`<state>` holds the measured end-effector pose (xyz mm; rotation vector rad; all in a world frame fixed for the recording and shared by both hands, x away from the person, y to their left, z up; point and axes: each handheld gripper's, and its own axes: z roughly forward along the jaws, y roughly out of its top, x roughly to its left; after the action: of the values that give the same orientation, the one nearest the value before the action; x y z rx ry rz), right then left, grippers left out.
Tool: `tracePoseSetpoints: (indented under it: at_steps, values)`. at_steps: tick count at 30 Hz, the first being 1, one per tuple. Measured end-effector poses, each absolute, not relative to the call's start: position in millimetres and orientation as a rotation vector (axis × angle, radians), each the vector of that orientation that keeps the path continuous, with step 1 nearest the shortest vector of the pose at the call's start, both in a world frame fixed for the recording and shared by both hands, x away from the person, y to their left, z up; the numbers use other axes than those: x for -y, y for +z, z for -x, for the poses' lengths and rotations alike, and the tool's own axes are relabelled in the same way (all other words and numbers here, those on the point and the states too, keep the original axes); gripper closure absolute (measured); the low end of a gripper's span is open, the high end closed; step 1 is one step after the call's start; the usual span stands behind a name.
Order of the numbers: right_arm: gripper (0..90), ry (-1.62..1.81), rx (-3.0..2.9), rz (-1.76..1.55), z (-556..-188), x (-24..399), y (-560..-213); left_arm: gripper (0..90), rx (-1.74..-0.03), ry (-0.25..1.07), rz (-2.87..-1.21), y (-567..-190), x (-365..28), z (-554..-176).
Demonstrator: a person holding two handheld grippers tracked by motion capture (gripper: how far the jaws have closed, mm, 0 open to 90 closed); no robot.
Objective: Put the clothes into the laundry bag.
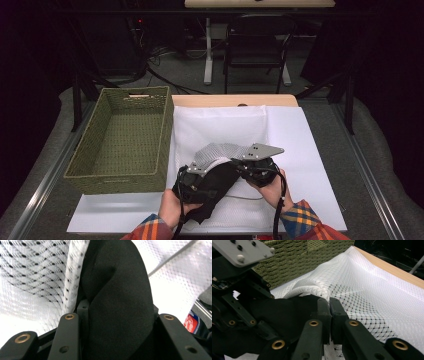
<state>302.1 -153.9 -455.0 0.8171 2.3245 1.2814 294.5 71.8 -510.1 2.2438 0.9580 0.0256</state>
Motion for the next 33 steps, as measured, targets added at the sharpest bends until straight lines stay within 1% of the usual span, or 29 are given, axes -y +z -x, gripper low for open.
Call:
tracePoseSetpoints:
  at_steps: [4,5,7,12,13,14,15,16,18,21,22,23,26,27,29,33]
  values:
    - [88.4,1.280,-2.327,-0.816,-301.9,153.8,-455.0,55.7,-0.971,0.048,-2.245,-513.5,-66.9,-297.2]
    - [88.4,1.281,-2.328,-0.816,-301.8,153.8,-455.1,55.5,-0.980,0.071,-2.248,-514.7,-65.1,-297.4]
    - [88.4,1.280,-2.328,-0.816,-302.0,154.0,-455.4,55.0,-0.981,0.066,-2.249,-517.7,-63.5,-299.2]
    - [88.4,1.276,-2.335,-0.823,-301.4,153.4,-456.6,51.9,-0.954,0.090,-2.283,-522.4,-62.7,-300.1]
    - [88.4,1.276,-2.335,-0.822,-301.5,153.4,-456.7,50.2,-0.953,0.097,-2.285,-522.0,-62.6,-299.6]
    - [88.4,1.278,-2.334,-0.822,-301.5,153.9,-456.4,44.6,-0.936,0.095,-2.299,-521.7,-63.6,-299.4]
    - [88.4,1.278,-2.334,-0.822,-301.5,153.9,-456.4,42.4,-0.936,0.095,-2.299,-521.7,-63.6,-299.4]
    - [88.4,1.278,-2.333,-0.821,-301.5,154.1,-456.3,42.4,-0.931,0.100,-2.302,-521.8,-64.2,-299.0]
    - [88.4,1.278,-2.331,-0.819,-301.3,154.8,-455.8,36.9,-0.913,0.090,-2.311,-521.8,-65.5,-298.5]
    - [88.4,1.277,-2.332,-0.822,-301.3,155.4,-455.8,31.2,-0.887,0.095,-2.327,-520.4,-67.1,-296.1]
    - [88.4,1.277,-2.330,-0.820,-301.4,155.5,-455.7,27.0,-0.883,0.095,-2.336,-519.8,-67.3,-295.3]
    - [88.4,1.277,-2.330,-0.820,-301.4,155.5,-455.7,27.0,-0.878,0.097,-2.336,-519.7,-67.8,-293.9]
    - [88.3,1.277,-2.330,-0.820,-301.0,155.8,-455.4,21.5,-0.870,0.111,-2.345,-518.6,-70.6,-289.7]
    - [88.4,1.277,-2.330,-0.821,-301.1,156.0,-455.4,18.4,-0.870,0.113,-2.349,-518.2,-72.8,-287.8]
    - [88.3,1.276,-2.330,-0.821,-301.0,156.0,-455.4,15.7,-0.872,0.113,-2.350,-518.2,-73.9,-286.4]
    - [88.3,1.278,-2.326,-0.820,-301.5,156.4,-455.5,14.3,-0.867,0.121,-2.354,-516.9,-79.7,-280.3]
